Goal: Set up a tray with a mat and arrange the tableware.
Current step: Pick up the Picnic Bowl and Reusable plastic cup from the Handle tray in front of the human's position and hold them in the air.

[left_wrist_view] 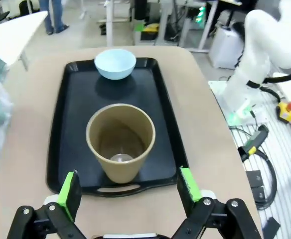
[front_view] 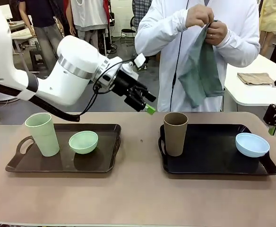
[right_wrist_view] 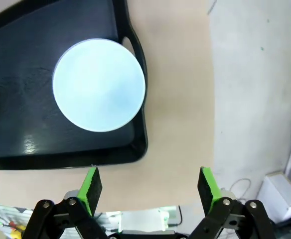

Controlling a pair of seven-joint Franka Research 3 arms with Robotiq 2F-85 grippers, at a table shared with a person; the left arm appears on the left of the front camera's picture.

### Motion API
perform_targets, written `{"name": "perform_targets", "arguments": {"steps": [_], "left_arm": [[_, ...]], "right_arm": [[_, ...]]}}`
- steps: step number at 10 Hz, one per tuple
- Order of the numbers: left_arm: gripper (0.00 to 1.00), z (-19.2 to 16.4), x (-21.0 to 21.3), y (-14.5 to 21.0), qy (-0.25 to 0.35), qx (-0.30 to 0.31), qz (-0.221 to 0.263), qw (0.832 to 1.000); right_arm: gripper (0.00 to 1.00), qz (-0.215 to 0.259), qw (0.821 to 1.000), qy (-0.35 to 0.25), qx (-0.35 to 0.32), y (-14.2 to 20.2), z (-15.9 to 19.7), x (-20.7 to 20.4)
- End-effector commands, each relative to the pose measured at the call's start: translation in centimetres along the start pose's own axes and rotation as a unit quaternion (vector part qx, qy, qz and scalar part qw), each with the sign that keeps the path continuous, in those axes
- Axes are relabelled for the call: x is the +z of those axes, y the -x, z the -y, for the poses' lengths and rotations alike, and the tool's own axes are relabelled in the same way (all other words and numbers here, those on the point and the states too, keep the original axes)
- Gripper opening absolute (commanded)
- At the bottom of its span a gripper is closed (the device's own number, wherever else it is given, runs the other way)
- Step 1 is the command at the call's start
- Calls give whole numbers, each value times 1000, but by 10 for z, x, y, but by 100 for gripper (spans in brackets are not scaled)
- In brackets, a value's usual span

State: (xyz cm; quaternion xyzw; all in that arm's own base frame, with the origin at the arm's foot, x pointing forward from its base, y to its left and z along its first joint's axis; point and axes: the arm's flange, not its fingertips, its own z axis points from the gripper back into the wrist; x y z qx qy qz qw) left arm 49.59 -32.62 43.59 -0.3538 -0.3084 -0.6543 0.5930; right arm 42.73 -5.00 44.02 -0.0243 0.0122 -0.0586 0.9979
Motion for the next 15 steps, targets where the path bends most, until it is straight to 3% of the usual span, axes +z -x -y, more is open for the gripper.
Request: {"name": "perform_targets", "arguments": {"steps": [1, 2, 3, 4, 5, 7, 9, 15], "left_arm": [[100, -4, -27, 13, 20, -35, 4, 999], [100, 0, -48, 21, 28, -43, -9, 999], [100, -1, -15, 14, 15, -8, -1, 1000], [100, -1, -15, 14, 15, -8, -1, 1000], [100, 1, -39, 26, 31, -17, -6, 999], [100, -1, -42, 18, -1, -28, -28, 999], [100, -13, -65, 39, -12, -11, -42, 999], [100, -26, -96, 60, -11, -5, -22, 1000]], "right_arm": [[100, 20, 999, -38, 8, -10, -3, -8], [100, 29, 999, -46, 6, -10, -4, -13], [100, 7, 1000, -14, 1, -5, 1, -5], [100, 7, 1000, -14, 1, -5, 1, -5], [100, 14, 1000, -25, 0, -9, 0, -9], [100, -11, 1000, -21, 14, -30, -8, -33], [100, -15, 999, -39, 31, -39, -15, -52], [100, 34, 998, -51, 32, -54, -6, -67]]}}
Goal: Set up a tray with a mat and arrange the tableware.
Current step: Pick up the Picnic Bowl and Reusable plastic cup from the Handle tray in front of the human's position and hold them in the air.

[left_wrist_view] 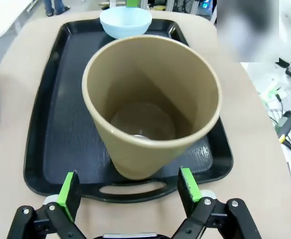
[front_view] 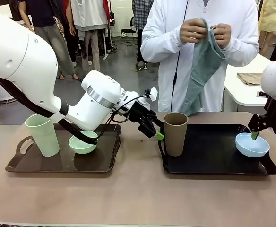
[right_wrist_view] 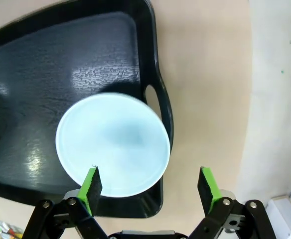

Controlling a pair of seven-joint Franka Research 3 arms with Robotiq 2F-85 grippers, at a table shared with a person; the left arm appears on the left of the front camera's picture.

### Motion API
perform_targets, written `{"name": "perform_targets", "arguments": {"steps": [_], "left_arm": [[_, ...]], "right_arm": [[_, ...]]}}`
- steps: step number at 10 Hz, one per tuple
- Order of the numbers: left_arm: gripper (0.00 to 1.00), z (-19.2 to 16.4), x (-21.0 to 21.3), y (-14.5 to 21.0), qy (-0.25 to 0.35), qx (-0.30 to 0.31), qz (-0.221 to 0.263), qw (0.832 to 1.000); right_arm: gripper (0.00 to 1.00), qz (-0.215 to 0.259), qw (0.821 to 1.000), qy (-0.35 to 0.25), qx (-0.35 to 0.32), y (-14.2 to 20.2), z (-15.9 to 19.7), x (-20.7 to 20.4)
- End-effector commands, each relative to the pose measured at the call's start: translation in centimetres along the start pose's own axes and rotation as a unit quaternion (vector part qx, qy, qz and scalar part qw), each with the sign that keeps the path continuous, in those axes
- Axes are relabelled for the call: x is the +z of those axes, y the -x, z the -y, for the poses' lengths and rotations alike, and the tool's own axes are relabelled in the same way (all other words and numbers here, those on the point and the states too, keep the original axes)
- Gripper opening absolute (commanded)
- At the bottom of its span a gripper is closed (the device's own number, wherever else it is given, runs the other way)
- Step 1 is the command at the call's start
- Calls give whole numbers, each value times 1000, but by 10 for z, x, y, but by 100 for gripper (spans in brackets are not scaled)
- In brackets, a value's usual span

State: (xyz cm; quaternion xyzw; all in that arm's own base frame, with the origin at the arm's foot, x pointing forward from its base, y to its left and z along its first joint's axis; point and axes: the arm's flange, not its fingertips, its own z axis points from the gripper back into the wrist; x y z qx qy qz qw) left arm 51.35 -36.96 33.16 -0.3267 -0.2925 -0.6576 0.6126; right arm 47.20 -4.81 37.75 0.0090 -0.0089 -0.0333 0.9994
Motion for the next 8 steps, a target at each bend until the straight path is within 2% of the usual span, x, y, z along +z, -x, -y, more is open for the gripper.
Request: {"name": "perform_targets", "arguments": {"steps": [1, 8], "left_arm": [[100, -4, -9, -5, 5, -13, 15, 1000], [100, -9, -43, -17, 51, -18, 37, 998]], "right_arm": [[100, 15, 1000, -17, 6, -11, 8, -8], [100, -23, 999, -26, 12, -29, 8, -30]]}}
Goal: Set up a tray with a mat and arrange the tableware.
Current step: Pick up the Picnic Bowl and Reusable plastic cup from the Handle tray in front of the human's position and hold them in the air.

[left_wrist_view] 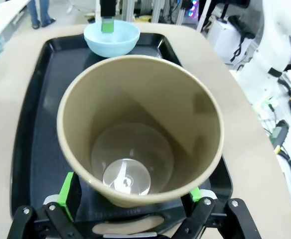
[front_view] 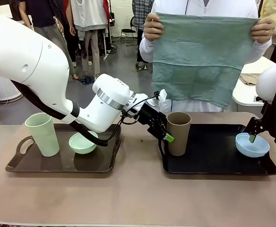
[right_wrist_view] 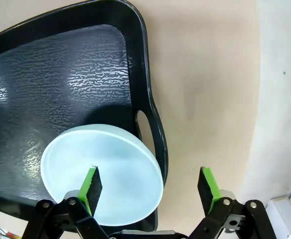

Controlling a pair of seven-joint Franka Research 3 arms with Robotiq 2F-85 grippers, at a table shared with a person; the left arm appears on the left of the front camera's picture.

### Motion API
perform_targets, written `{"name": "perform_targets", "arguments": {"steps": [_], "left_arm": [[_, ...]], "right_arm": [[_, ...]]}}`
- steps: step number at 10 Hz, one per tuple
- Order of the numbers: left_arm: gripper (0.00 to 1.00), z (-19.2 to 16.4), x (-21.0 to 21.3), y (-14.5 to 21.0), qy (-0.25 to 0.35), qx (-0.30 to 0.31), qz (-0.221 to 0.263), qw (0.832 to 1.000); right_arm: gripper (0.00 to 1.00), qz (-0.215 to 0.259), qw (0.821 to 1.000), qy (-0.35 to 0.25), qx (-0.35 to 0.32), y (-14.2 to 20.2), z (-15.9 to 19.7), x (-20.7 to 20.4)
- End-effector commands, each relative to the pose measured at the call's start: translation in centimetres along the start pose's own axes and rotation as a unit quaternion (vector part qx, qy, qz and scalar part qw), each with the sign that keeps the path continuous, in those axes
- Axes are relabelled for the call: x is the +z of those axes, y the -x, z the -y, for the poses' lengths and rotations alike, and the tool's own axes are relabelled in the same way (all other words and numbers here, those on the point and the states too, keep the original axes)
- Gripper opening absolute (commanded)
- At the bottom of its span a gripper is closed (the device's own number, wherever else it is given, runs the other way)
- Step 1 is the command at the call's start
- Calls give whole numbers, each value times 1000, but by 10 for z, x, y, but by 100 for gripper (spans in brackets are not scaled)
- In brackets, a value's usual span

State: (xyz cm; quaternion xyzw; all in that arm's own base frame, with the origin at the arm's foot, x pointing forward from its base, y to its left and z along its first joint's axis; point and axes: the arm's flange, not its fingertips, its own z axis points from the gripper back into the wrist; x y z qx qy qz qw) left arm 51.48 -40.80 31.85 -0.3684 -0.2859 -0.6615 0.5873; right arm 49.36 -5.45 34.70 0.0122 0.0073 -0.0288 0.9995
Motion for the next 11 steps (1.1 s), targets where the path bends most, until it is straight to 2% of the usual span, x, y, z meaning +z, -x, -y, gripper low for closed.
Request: {"name": "perform_targets", "arguments": {"steps": [1, 5, 6, 7, 8, 9, 11], "left_arm": [[100, -3, -10, -6, 21, -15, 7, 1000], [100, -3, -27, -13, 37, -19, 4, 999], [100, -4, -29, -13, 37, -21, 10, 999], [43, -4, -29, -12, 37, -24, 13, 999], [43, -3, -28, -13, 34, -23, 14, 999], [0, -3, -28, -13, 33, -22, 15, 999], [0, -2, -27, -14, 30, -24, 18, 999]], "right_arm": [[100, -7, 1000, -27, 9, -7, 4, 0], [100, -10, 999, -39, 17, -7, 11, 1], [65, -11, 999, -38, 26, -7, 13, 1], [40, -14, 999, -39, 29, -6, 14, 0], [5, -16, 999, -39, 32, -6, 16, -1], [0, -17, 998, -41, 35, -6, 17, -2], [0, -17, 998, -41, 39, -7, 17, -1]]}}
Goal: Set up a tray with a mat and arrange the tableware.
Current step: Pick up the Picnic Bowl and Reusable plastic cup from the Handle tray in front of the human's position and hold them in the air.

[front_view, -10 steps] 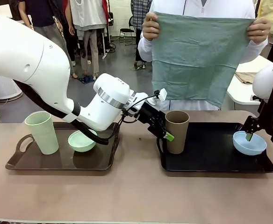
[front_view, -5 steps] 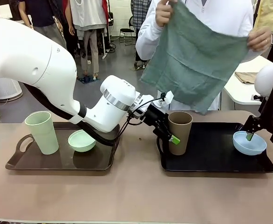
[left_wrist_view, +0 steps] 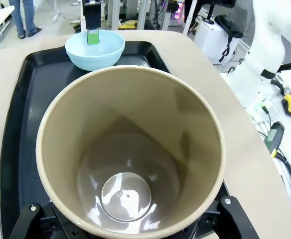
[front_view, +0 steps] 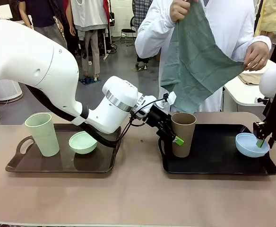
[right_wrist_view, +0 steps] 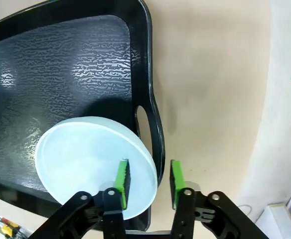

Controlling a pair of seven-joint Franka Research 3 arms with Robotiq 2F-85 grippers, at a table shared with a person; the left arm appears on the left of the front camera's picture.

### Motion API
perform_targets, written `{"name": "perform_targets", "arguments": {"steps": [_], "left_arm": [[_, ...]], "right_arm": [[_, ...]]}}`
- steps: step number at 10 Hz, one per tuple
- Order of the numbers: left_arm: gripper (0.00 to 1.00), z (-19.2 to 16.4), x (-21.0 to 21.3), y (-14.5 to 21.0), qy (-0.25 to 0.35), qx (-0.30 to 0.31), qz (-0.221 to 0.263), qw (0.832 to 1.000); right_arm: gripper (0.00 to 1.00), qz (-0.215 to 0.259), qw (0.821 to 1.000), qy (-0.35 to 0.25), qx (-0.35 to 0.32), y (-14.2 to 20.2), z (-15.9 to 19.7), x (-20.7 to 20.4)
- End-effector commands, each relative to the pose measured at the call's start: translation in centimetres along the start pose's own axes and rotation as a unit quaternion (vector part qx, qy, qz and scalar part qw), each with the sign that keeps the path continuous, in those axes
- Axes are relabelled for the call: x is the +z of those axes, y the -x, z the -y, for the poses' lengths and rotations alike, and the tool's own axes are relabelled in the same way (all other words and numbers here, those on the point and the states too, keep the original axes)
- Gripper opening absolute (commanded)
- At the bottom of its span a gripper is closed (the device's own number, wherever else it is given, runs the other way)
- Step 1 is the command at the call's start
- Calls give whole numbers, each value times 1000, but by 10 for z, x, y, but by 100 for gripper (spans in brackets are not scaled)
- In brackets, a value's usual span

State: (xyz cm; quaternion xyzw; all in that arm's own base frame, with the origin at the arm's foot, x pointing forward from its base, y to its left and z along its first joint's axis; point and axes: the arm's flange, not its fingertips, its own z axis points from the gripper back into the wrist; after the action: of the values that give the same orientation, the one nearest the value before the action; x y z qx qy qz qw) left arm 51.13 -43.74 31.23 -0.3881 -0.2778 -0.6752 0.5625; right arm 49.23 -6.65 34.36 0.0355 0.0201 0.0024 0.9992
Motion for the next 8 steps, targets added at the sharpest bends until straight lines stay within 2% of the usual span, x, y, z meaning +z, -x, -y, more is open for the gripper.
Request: {"name": "perform_targets", "arguments": {"steps": [1, 2, 3, 5, 6, 7, 8], "left_arm": [[28, 0, 1, -2, -1, -9, 10, 1000], [27, 0, 2, -3, -2, -9, 10, 1000], [0, 0, 2, -3, -3, -8, 10, 1000], [0, -1, 1, -3, -2, -7, 6, 1000], [27, -1, 1, -4, -1, -7, 4, 1000], [27, -2, 2, -4, -2, -7, 4, 1000], [0, -2, 3, -4, -1, -6, -3, 1000]], "right_arm": [[2, -2, 1000, -18, 10, -7, 5, 3], [0, -2, 1000, -17, 10, -8, 6, 4], [0, -3, 1000, -16, 11, -8, 6, 5], [0, -4, 1000, -15, 9, -8, 8, 6], [0, -5, 1000, -15, 8, -8, 9, 5], [0, -4, 1000, -12, 6, -8, 10, 5], [0, -5, 1000, -8, 2, -8, 9, 6]]}}
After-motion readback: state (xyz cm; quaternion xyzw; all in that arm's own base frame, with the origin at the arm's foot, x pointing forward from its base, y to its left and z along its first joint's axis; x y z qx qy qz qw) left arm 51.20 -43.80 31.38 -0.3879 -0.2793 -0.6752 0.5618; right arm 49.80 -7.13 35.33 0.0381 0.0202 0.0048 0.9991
